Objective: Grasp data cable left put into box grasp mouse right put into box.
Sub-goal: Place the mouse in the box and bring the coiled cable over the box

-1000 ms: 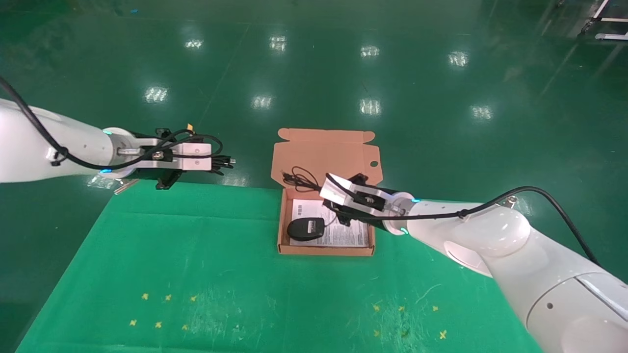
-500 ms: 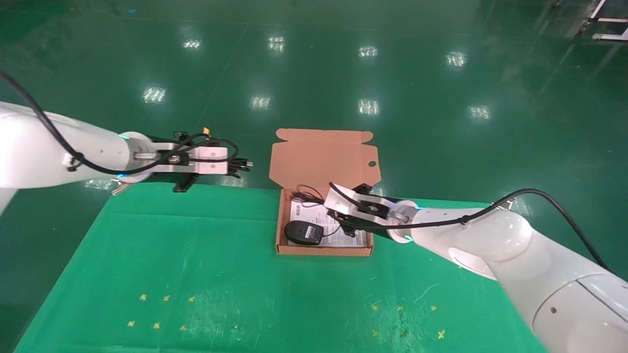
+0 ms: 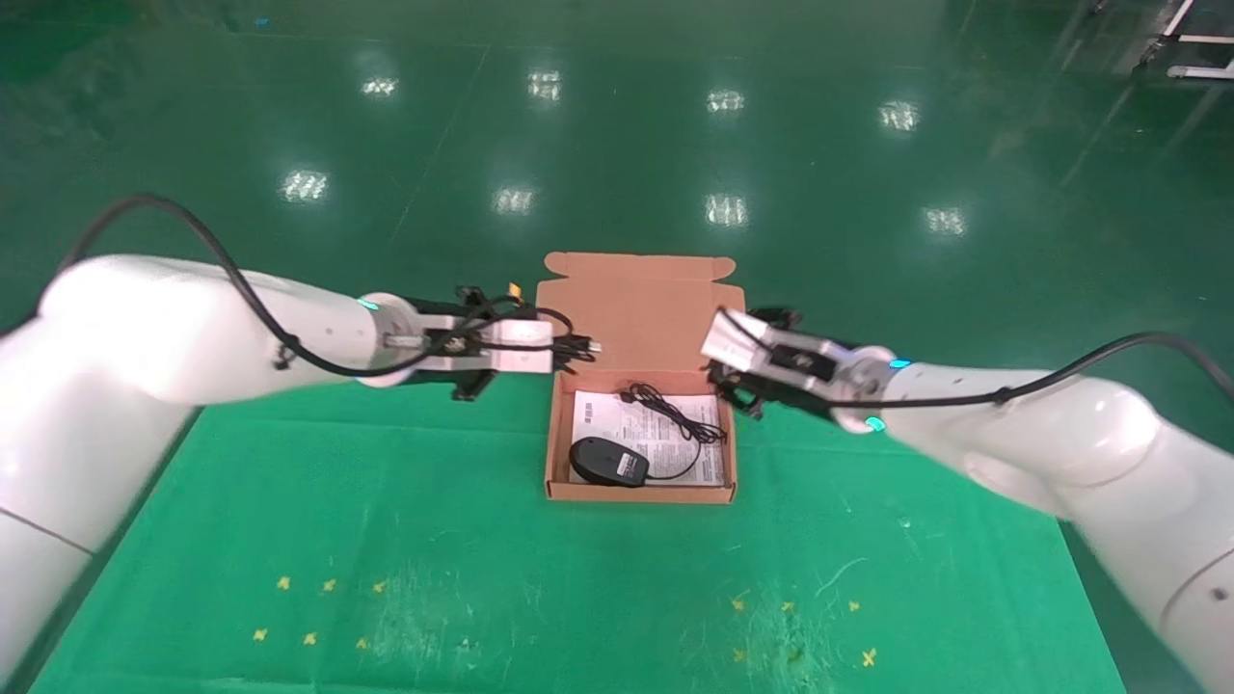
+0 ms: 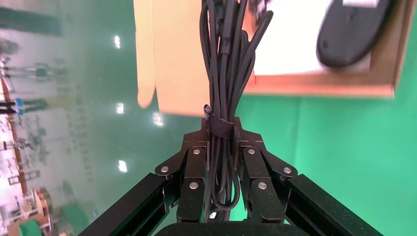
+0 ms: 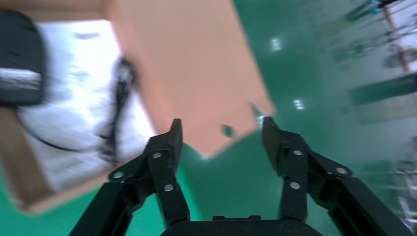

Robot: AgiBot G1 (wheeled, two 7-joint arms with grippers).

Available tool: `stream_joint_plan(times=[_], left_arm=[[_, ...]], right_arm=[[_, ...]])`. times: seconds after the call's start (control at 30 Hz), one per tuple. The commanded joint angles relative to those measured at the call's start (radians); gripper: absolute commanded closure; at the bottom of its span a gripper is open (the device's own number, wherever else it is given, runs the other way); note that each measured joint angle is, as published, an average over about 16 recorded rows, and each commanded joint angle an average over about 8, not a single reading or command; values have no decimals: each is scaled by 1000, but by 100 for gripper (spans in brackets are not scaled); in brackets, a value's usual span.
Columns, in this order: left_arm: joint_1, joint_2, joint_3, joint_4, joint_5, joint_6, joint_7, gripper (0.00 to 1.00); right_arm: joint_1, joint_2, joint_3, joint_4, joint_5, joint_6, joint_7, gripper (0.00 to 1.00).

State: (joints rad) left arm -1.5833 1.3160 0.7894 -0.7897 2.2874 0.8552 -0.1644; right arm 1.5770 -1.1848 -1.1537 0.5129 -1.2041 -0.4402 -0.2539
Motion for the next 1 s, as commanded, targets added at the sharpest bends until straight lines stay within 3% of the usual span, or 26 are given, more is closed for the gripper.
stream_joint_plan(times=[0.03, 0.27, 0.8, 0.83, 1.0], left_arm=[[8, 24, -3, 30, -16, -30, 26, 100], [48, 52, 84, 58, -159, -168, 97, 100], [63, 60, 421, 43, -475, -347, 106, 100], [61, 60, 436, 44, -486, -353, 103, 95], [53, 61, 483, 48, -524, -372, 88, 32]], right_arm=[[13, 29, -1, 22, -8, 13, 4, 0], [46, 155, -37, 168, -65, 34, 84, 0], [104, 350, -157, 473, -243, 79, 396, 0], [108, 357, -162, 484, -254, 80, 414, 0], [121, 377, -180, 518, -290, 83, 470, 0]])
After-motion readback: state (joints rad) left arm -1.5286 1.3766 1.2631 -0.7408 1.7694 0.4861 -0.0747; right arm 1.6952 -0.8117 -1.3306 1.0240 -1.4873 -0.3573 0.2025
